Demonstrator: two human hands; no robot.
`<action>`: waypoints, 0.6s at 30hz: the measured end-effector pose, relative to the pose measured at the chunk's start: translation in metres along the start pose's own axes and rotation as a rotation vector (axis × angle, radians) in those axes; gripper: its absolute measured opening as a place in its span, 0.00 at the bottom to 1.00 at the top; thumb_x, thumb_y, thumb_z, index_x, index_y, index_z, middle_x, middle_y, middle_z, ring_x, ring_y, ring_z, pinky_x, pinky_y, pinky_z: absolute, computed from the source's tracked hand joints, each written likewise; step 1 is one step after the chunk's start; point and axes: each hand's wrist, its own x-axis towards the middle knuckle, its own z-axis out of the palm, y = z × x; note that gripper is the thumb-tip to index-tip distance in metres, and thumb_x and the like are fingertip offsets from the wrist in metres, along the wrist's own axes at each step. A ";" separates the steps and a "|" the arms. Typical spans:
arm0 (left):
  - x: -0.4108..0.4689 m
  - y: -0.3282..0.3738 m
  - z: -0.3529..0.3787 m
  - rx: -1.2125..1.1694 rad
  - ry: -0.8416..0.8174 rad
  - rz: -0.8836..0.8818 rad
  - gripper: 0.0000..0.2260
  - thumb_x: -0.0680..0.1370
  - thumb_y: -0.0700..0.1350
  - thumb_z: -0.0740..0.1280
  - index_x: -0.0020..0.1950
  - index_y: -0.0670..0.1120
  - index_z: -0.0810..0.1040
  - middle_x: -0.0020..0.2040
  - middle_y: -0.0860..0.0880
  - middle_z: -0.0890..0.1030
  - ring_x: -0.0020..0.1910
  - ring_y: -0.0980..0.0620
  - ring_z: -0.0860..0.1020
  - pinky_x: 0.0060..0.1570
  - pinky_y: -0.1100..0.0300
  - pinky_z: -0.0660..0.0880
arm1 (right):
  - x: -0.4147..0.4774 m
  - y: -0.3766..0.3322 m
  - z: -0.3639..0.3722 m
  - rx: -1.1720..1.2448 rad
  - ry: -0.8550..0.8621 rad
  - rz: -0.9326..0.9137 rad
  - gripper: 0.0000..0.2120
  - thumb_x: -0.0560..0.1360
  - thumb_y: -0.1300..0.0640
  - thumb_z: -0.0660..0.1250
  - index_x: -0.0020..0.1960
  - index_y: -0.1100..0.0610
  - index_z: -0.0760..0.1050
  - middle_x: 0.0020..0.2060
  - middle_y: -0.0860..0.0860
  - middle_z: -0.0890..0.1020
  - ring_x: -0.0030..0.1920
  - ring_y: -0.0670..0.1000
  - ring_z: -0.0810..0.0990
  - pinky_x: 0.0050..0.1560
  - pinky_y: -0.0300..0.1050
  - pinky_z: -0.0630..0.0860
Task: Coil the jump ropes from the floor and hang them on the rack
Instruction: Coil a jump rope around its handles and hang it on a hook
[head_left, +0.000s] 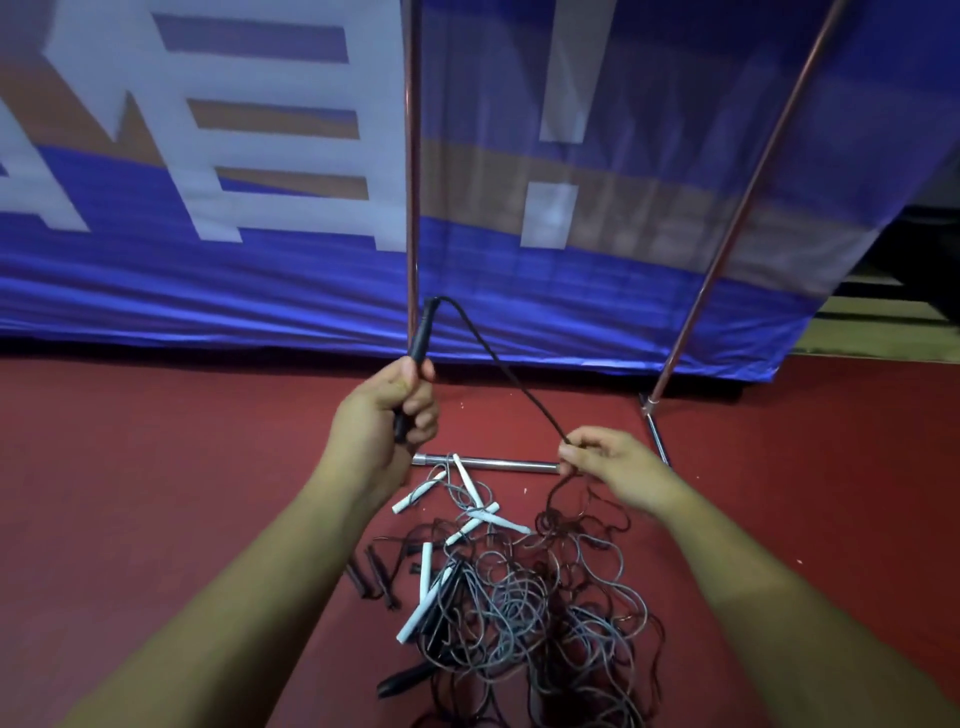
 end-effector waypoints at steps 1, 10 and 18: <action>0.001 0.002 -0.002 -0.006 0.024 0.001 0.07 0.77 0.45 0.60 0.45 0.42 0.73 0.27 0.53 0.63 0.25 0.56 0.62 0.22 0.67 0.59 | 0.001 0.003 -0.004 0.006 0.021 -0.001 0.07 0.79 0.54 0.68 0.43 0.53 0.81 0.41 0.50 0.86 0.39 0.47 0.78 0.48 0.46 0.71; 0.007 0.003 0.000 0.039 0.143 -0.101 0.11 0.83 0.35 0.55 0.44 0.44 0.71 0.40 0.46 0.82 0.33 0.49 0.80 0.31 0.61 0.75 | -0.001 -0.052 0.006 0.729 0.222 -0.083 0.08 0.80 0.62 0.62 0.48 0.61 0.80 0.28 0.50 0.73 0.25 0.48 0.70 0.33 0.44 0.71; -0.002 -0.004 0.024 0.016 -0.169 -0.308 0.04 0.74 0.38 0.61 0.47 0.39 0.73 0.31 0.45 0.73 0.21 0.54 0.66 0.21 0.65 0.62 | -0.010 -0.058 -0.004 0.475 0.247 0.060 0.09 0.80 0.59 0.64 0.45 0.62 0.80 0.28 0.54 0.69 0.20 0.44 0.59 0.23 0.33 0.54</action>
